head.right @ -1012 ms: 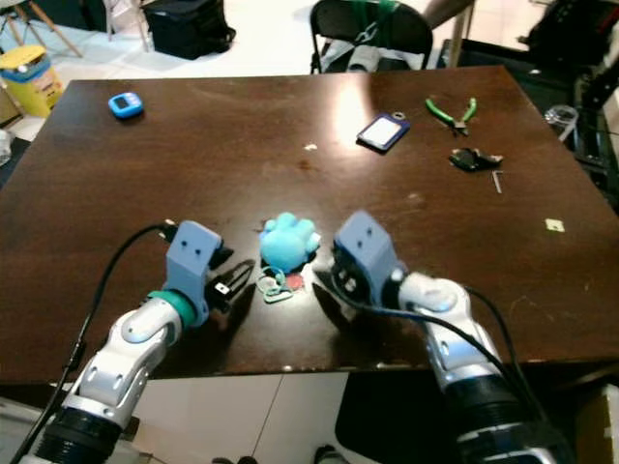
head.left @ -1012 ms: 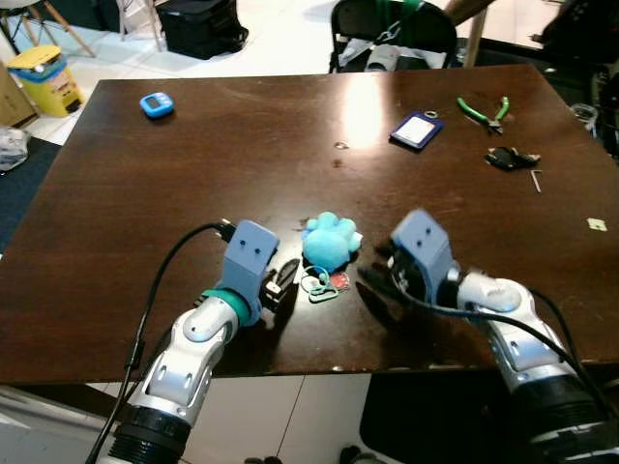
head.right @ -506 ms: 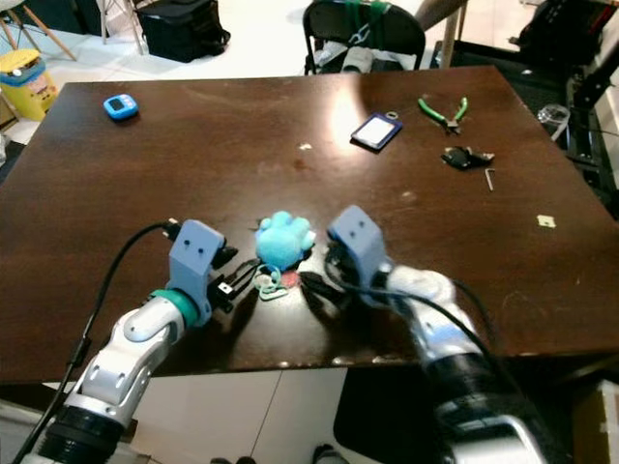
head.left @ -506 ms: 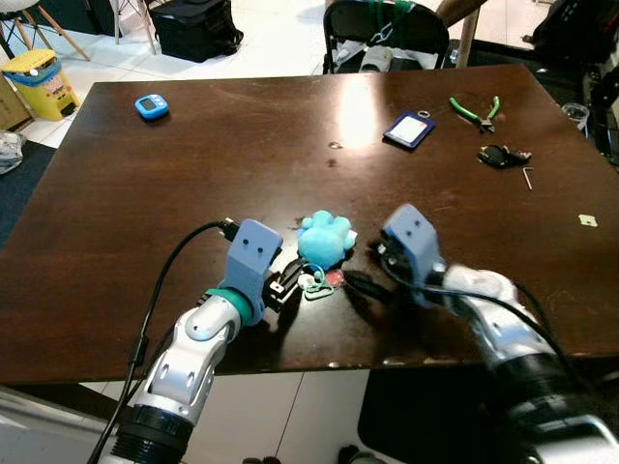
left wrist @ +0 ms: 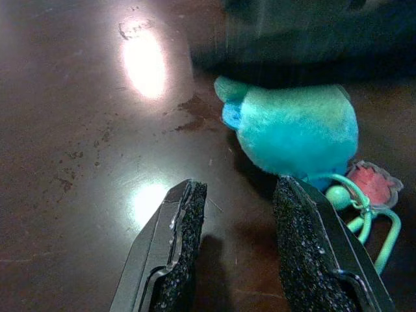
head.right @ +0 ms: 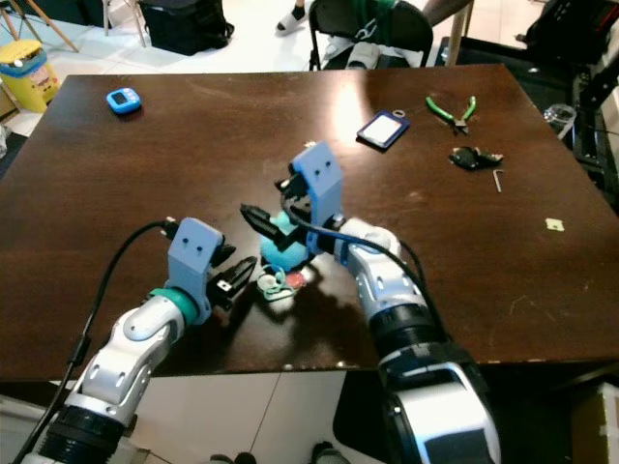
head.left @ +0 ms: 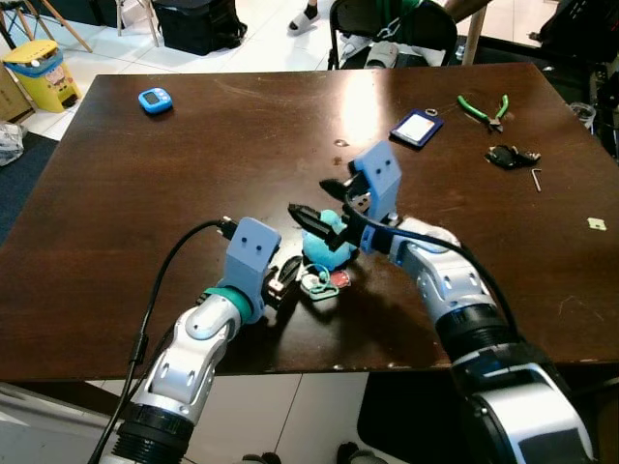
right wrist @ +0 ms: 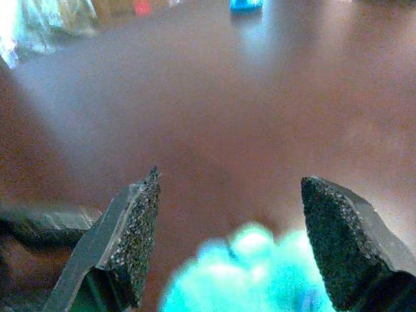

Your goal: Hang keys on a hook

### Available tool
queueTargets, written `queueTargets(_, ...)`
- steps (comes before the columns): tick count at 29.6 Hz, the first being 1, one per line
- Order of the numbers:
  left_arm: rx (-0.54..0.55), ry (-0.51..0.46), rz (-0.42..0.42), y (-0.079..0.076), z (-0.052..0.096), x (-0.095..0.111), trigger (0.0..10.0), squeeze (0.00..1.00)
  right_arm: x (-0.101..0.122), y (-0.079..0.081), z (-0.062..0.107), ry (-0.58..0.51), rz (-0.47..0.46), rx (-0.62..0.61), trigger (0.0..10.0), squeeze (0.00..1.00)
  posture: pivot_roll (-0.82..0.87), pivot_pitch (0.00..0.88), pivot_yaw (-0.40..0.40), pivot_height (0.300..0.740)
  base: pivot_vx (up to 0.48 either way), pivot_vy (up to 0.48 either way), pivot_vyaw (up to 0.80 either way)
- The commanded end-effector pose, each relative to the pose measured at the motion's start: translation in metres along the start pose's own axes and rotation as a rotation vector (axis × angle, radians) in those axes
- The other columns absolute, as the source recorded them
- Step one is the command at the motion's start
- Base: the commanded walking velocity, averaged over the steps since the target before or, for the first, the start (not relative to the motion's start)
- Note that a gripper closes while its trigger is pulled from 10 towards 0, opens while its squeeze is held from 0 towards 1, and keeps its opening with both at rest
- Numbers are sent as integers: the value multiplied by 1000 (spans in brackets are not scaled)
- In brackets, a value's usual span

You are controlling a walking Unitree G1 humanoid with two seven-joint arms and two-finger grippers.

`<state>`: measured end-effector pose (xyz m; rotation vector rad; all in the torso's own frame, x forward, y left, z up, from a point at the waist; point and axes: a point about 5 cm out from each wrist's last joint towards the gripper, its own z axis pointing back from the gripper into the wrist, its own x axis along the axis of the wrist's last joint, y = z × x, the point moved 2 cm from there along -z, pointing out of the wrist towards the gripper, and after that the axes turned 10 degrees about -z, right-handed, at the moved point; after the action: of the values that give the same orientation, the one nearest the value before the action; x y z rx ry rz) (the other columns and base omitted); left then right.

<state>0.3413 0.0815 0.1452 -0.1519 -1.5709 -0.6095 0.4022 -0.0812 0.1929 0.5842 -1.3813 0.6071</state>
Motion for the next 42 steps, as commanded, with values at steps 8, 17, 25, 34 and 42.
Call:
queueTargets(8,0,28,1,-2,5,-6,10000,0,-46,-8,9,213,44,-42,10000,890,-57,216,104,740,0,0,0)
queueTargets(17,-2,32,2,-2,5,-6,10000,0,-88,-2,28,406,252,87,4667,0,-61,213,105,740,0,0,0)
queueTargets(25,-1,35,2,-2,4,-7,10000,0,-99,-10,40,412,229,48,0,0,-69,203,107,740,0,0,0)
queueTargets(34,0,37,2,-1,2,-8,10000,0,-72,-13,35,243,140,18,0,0,-81,182,103,740,0,0,0)
queueTargets(42,3,34,2,-1,0,-8,10000,0,-43,-10,33,62,71,-1,0,0,-92,165,100,740,0,0,0)
